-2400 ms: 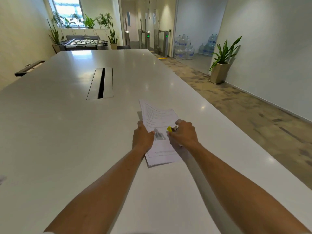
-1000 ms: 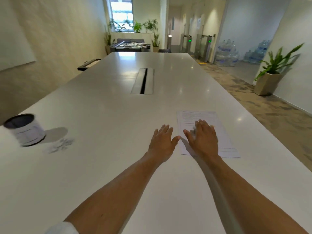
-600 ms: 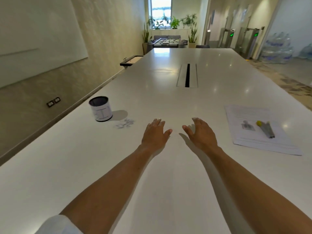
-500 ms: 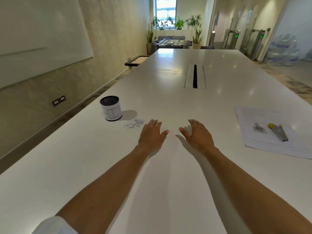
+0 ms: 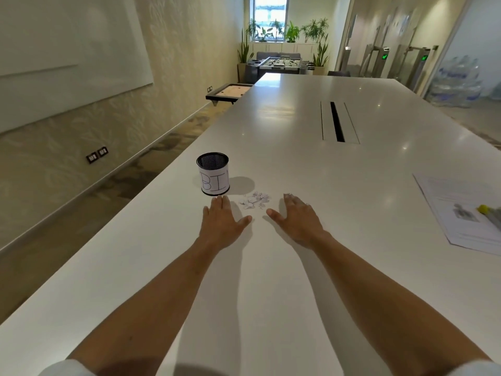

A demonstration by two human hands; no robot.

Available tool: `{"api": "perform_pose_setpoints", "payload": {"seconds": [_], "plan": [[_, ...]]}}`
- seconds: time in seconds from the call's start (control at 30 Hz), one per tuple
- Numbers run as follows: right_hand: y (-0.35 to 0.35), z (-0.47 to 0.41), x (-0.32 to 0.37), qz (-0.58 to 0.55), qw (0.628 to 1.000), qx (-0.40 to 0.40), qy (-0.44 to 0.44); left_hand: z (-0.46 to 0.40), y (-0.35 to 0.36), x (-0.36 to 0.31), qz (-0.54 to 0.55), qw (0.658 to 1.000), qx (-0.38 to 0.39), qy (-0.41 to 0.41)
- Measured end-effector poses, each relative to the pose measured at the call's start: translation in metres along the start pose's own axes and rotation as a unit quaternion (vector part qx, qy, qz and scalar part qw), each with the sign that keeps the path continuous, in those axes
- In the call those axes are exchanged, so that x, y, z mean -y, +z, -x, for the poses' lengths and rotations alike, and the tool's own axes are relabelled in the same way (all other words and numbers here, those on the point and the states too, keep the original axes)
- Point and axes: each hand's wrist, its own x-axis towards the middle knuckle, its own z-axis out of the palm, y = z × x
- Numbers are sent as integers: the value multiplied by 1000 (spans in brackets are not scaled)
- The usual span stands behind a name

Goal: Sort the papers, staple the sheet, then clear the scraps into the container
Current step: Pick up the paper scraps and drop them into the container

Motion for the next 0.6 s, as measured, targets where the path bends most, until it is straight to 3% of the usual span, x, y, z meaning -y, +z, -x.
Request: {"api": "perform_pose_setpoints", "payload": {"seconds": [0.33,0.53,0.6], "plan": [[23,-45,21,16,995,83,-50,-35,7,-5,-19,990,101,100],[22,-55,19,-17,987,103,-120,-47,8,-8,29,981,117,151],[19,-53,17,-86,979,110,-149,-46,6,-9,110,972,115,173]]}}
